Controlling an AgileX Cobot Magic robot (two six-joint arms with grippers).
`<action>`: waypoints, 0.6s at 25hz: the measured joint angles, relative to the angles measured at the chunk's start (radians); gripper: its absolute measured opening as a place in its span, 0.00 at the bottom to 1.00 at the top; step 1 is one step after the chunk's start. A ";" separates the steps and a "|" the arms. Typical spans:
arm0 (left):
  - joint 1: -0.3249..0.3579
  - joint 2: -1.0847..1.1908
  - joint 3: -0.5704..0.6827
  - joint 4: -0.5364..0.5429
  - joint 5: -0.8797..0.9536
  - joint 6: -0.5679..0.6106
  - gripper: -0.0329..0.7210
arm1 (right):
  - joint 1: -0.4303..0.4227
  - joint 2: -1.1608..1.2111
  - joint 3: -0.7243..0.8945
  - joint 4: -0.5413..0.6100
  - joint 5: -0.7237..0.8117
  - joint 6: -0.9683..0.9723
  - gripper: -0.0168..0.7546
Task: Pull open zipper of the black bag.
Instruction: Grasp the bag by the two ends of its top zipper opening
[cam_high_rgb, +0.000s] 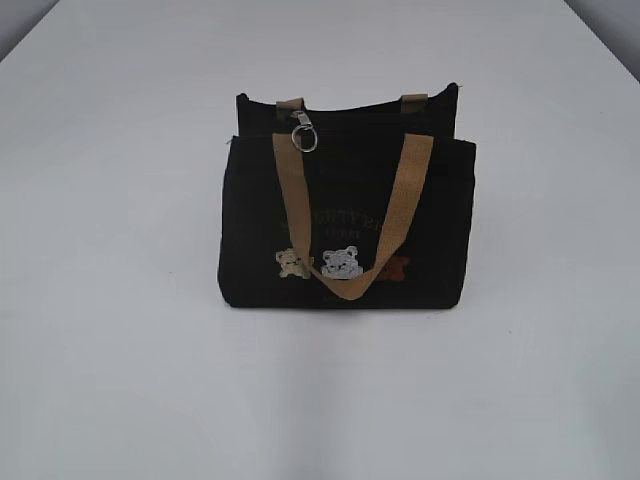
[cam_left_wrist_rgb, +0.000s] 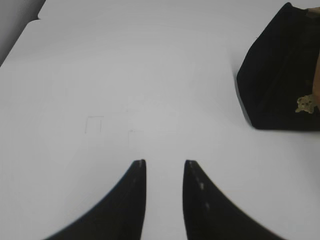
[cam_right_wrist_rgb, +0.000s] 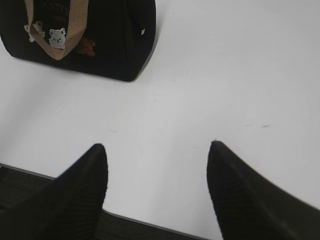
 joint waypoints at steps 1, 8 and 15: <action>0.000 0.000 0.000 0.000 0.000 0.000 0.30 | 0.000 0.000 0.000 0.000 0.000 0.000 0.65; 0.000 0.000 0.000 0.000 0.000 0.000 0.30 | 0.000 0.000 0.000 0.000 0.000 0.000 0.65; 0.000 0.000 0.000 0.000 0.000 0.000 0.30 | 0.000 0.000 0.000 0.000 0.000 0.000 0.65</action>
